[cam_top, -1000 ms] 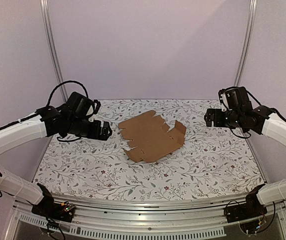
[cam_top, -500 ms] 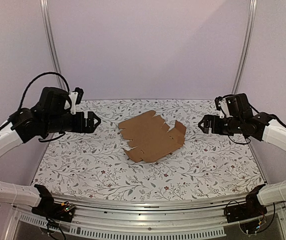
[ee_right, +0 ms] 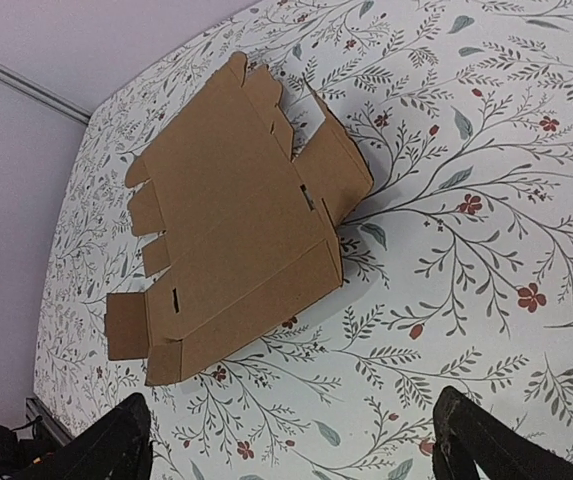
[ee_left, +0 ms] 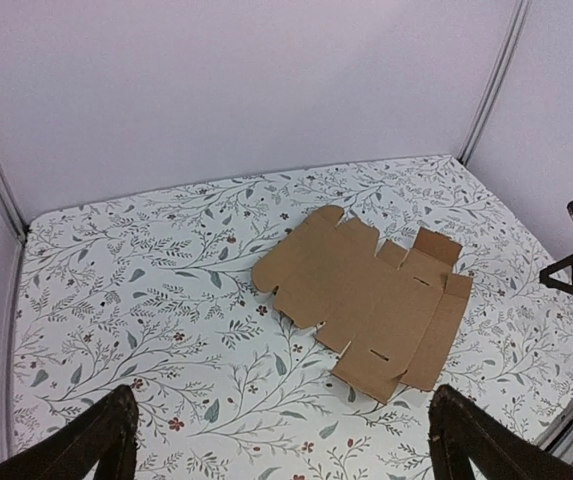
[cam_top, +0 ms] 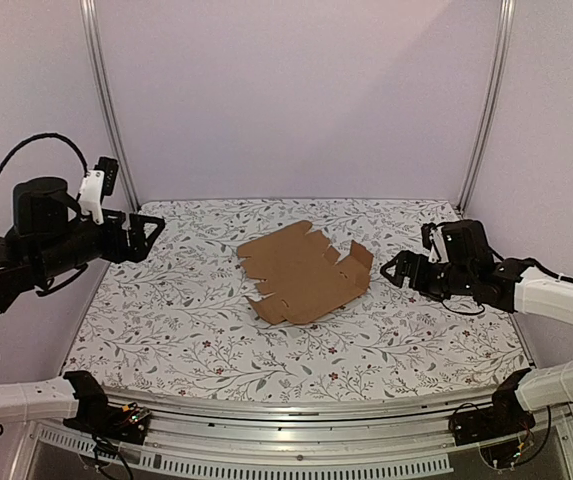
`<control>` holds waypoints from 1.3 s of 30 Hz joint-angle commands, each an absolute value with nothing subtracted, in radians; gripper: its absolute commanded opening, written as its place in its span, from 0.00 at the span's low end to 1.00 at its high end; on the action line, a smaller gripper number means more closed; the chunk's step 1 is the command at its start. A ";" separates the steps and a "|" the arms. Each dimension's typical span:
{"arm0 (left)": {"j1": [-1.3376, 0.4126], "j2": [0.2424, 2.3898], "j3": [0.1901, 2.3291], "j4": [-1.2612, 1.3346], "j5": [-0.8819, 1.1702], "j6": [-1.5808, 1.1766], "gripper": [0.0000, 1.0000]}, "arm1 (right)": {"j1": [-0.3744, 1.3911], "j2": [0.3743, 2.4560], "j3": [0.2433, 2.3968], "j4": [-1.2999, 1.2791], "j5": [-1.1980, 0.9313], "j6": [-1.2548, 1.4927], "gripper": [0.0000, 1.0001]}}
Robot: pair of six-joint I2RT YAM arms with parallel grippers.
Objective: Fold the paper box
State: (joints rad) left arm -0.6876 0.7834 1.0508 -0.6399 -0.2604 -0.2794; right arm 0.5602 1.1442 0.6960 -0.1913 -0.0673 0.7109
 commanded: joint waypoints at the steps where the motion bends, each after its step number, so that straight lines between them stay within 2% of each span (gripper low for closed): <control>1: -0.695 0.779 0.996 -0.625 -0.273 -0.237 1.00 | 0.573 1.202 0.648 -0.014 -0.107 0.869 0.95; 9: -0.695 0.790 0.980 -0.634 -0.269 -0.236 0.99 | 0.647 1.363 0.579 0.256 -0.060 1.056 0.89; 23: -0.688 0.830 0.977 -0.654 -0.259 -0.240 1.00 | 0.708 1.831 0.556 0.790 -0.067 1.390 0.75; 29: -0.685 0.834 0.976 -0.654 -0.263 -0.238 1.00 | 0.717 1.871 0.561 0.801 -0.041 1.394 0.71; 39: -0.663 0.848 0.979 -0.654 -0.239 -0.241 1.00 | 0.717 1.923 0.593 0.834 -0.034 1.408 0.58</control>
